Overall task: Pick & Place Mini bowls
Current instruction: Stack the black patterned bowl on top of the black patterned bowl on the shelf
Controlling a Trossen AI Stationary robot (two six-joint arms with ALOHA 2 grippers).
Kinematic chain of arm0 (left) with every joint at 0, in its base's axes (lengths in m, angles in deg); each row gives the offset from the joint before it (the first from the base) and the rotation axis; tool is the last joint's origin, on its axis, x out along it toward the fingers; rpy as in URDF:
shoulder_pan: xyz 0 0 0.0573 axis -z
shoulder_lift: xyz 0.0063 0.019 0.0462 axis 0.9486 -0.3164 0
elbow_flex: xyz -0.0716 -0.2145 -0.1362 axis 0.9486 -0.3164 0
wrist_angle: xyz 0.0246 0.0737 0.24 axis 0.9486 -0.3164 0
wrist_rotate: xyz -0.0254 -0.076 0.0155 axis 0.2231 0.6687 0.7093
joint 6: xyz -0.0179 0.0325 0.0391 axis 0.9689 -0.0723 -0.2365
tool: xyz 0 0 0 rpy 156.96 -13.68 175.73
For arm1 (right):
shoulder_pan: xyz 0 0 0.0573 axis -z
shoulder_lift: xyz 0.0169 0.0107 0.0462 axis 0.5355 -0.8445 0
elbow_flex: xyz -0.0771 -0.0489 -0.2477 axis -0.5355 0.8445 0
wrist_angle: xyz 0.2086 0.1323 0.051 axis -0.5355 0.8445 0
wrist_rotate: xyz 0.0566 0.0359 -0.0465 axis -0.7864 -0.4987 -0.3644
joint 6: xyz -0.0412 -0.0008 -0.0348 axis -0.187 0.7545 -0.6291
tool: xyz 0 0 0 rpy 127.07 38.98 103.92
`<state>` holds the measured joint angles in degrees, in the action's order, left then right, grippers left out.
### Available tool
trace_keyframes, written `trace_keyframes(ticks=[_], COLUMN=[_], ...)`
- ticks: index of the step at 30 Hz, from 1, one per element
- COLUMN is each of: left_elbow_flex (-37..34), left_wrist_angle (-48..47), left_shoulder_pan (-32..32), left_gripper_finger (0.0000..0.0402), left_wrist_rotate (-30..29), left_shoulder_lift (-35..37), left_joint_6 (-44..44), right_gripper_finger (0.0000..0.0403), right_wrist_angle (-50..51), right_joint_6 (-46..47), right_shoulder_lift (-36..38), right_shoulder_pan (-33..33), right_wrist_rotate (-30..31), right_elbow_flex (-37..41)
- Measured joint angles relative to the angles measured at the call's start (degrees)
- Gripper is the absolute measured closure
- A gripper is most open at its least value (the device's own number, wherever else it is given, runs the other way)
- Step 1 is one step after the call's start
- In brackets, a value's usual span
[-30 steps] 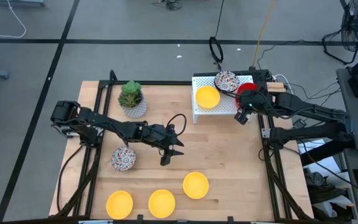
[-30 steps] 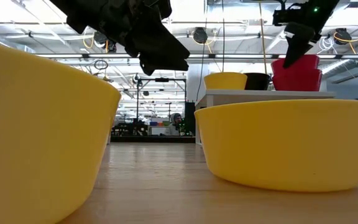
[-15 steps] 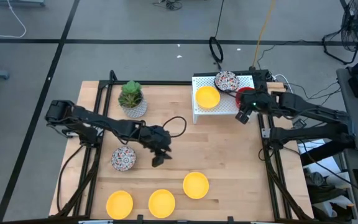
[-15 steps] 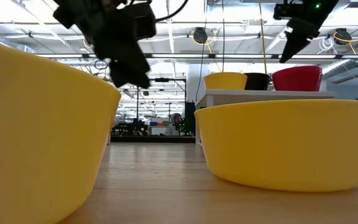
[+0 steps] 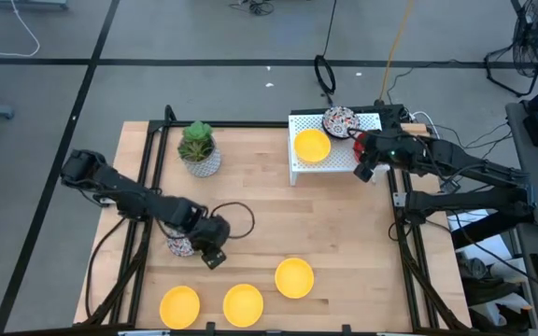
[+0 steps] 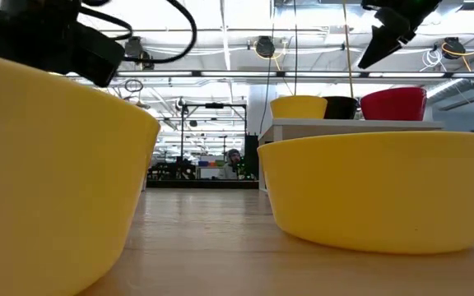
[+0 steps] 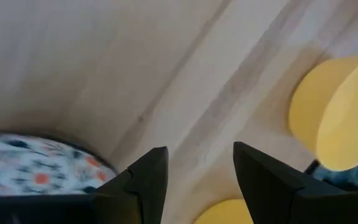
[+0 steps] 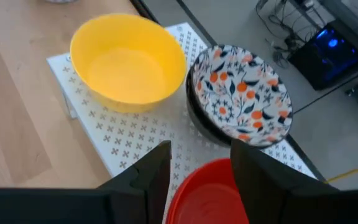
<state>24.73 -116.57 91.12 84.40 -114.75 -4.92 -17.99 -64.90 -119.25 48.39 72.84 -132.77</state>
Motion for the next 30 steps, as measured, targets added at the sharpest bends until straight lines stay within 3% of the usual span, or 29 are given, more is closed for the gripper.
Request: trace_keyframes(ticks=[8,17,25,30], left_elbow_flex=[0.0,0.0,0.0,0.0], left_wrist_angle=[-2.1,-9.9,-13.8,-13.8], left_shoulder_pan=[5.7,7.2,7.2,7.0], left_gripper_finger=[0.0218,0.0218,0.0218,0.0218], left_wrist_rotate=[-8.9,-20.6,-19.3,-27.0], left_shoulder_lift=[-0.1,-0.1,-0.1,-0.1], left_joint_6=[9.7,6.7,9.8,4.4], right_gripper_finger=[0.0245,0.0245,0.0245,0.0245], right_wrist_angle=[-3.4,-3.7,-3.6,-3.7], right_joint_6=[-1.5,-1.5,-1.5,-1.5], right_shoulder_lift=[0.0,0.0,0.0,0.0], right_shoulder_pan=[0.0,0.0,0.0,0.0], right_wrist_rotate=[-0.1,-0.1,-0.1,-0.1], right_elbow_flex=[0.0,0.0,0.0,0.0])
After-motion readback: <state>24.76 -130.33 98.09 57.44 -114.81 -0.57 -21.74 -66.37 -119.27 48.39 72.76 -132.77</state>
